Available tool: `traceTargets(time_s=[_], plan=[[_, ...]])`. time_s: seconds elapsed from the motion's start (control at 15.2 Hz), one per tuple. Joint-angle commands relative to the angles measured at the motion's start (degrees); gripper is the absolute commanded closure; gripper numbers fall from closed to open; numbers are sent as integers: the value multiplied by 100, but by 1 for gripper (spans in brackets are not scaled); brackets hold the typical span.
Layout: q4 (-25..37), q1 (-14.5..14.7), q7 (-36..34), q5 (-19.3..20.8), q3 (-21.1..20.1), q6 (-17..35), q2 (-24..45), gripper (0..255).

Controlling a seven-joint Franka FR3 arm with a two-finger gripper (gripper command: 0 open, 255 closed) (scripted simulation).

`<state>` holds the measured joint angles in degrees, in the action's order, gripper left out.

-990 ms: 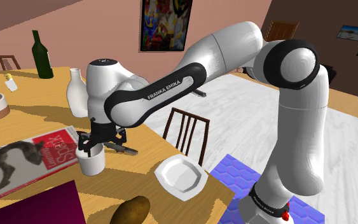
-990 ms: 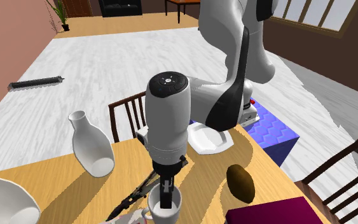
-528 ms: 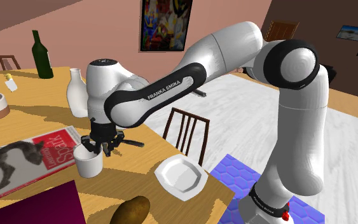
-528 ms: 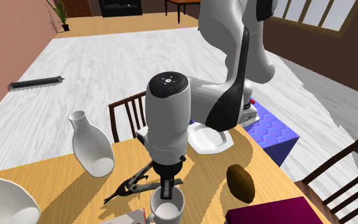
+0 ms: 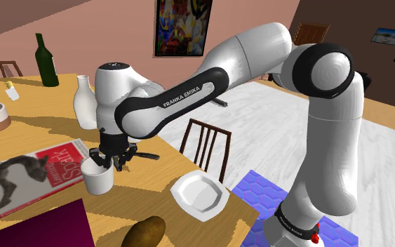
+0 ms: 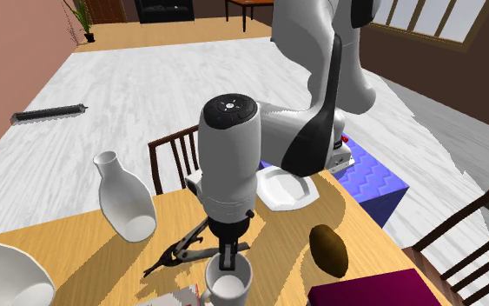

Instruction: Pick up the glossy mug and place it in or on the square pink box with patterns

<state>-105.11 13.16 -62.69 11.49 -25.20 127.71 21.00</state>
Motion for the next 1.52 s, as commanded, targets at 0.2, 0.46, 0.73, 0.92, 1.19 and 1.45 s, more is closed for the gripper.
traceTargets(time_s=[0.2,0.46,0.73,0.92,1.19,1.45], plan=[[160,-31,72,-105,-47,-306,-166,255],[311,-51,124,-184,-79,-569,-290,255],[484,-65,171,-253,-106,-837,-398,255],[629,-72,201,-298,-122,-1043,-466,255],[843,-76,236,-347,-140,-1323,-541,255],[1082,-75,264,-384,-154,-1610,-597,255]])
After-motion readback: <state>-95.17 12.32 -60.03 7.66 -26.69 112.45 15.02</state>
